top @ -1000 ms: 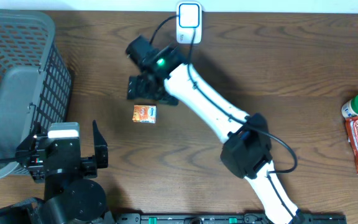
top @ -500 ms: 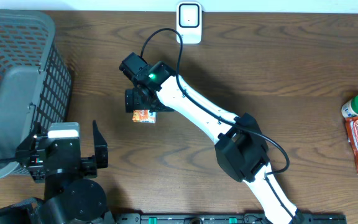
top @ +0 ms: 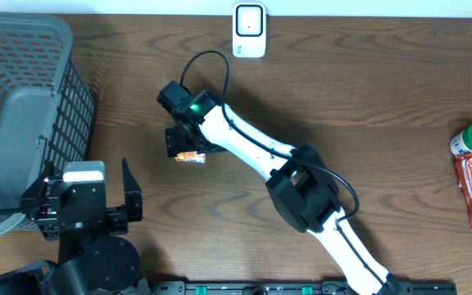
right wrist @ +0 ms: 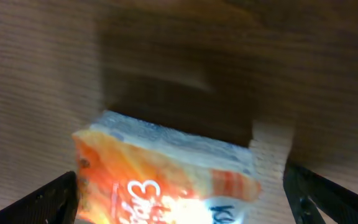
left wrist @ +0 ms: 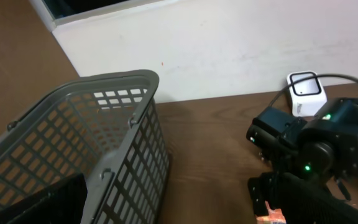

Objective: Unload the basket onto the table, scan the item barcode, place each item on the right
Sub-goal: 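Grasp the orange packet with the right gripper and lift it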

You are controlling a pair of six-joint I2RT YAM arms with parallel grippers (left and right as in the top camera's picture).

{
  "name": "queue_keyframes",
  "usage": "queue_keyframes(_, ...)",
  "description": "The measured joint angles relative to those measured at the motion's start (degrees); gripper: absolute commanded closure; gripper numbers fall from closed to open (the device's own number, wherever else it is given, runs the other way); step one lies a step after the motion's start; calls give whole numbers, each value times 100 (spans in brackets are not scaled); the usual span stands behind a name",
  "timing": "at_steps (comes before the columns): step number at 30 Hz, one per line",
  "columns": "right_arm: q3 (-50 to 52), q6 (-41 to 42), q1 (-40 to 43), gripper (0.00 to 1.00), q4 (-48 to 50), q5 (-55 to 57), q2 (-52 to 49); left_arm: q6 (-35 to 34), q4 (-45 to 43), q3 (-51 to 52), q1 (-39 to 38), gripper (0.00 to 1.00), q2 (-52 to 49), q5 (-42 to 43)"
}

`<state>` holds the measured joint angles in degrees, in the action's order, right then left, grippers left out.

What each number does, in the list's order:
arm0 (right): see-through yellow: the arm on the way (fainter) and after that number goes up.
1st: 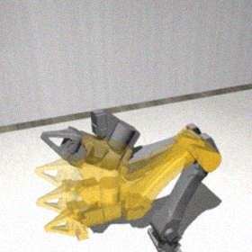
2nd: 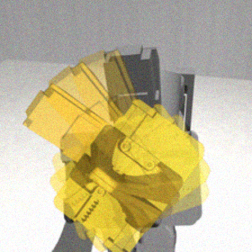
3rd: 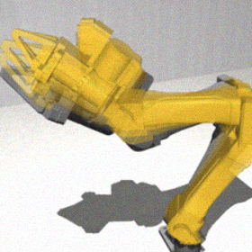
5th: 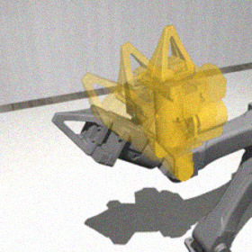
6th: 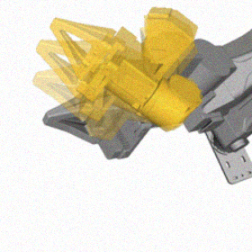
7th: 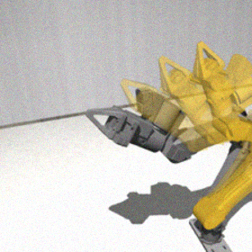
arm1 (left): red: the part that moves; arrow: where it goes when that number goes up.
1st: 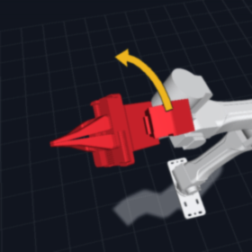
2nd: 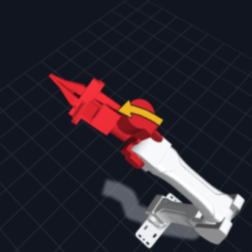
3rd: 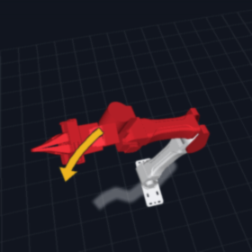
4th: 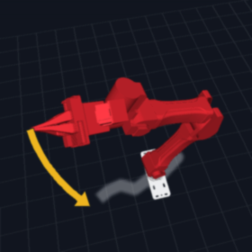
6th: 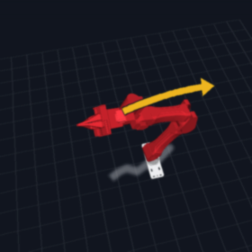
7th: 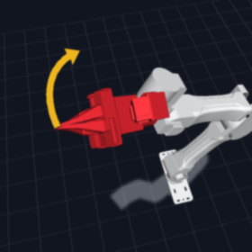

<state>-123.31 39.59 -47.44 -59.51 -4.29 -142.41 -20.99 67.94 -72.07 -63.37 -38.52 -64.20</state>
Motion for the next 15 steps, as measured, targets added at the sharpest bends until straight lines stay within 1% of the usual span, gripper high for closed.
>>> queue_keyframes(12,4,92,0,1,437,-22,-4,0,0,0,0,2,0,0)
queue_keyframes(14,4,142,-2,3,391,-15,-4,-2,0,0,0,2,0,0)
queue_keyframes(15,4,190,-7,6,341,7,-4,0,2,0,0,2,0,-2)
